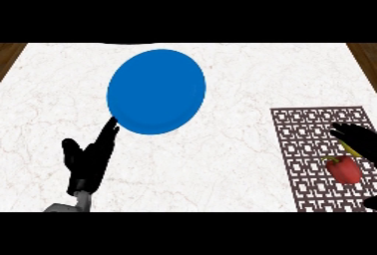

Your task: Pick the bell pepper from the placemat and place it in the plate

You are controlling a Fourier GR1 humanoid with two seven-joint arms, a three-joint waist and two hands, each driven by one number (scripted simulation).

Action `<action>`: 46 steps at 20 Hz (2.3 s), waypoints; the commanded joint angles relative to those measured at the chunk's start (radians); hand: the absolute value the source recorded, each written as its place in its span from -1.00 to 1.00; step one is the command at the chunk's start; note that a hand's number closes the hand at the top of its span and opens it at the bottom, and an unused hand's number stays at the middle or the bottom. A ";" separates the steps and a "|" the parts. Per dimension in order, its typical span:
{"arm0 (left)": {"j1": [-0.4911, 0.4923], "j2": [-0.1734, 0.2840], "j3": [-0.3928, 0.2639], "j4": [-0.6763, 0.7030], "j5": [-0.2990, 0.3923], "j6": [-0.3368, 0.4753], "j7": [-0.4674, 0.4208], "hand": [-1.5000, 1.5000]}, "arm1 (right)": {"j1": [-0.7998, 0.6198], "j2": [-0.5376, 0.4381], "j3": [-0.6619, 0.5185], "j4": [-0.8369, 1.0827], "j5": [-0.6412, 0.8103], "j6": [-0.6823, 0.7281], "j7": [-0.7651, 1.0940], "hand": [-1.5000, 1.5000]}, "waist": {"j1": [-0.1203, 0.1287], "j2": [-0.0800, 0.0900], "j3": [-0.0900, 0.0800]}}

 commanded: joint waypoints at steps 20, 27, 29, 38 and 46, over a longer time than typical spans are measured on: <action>0.034 -0.028 0.035 0.040 -0.037 -0.064 0.000 0.00 | -0.106 0.368 0.216 0.000 0.346 -0.077 0.222 1.00 | 0.008 0.003 -0.013; 0.021 -0.022 0.028 -0.006 -0.027 -0.079 0.017 0.00 | -0.156 0.603 0.257 -0.028 0.382 -0.085 0.392 1.00 | 0.063 0.007 -0.008; 0.017 -0.015 0.032 -0.003 -0.026 -0.083 0.023 0.00 | -0.187 0.679 0.271 -0.063 0.408 -0.117 0.448 1.00 | 0.071 0.002 -0.006; -0.009 -0.025 0.016 0.015 -0.032 -0.091 0.029 0.00 | -0.302 0.736 0.393 -0.154 0.387 -0.381 0.843 1.00 | 0.099 0.005 -0.004; -0.029 -0.042 -0.010 0.032 -0.036 -0.101 0.048 0.00 | -0.404 0.738 0.518 -0.134 0.403 -0.705 1.221 1.00 | 0.116 0.018 -0.006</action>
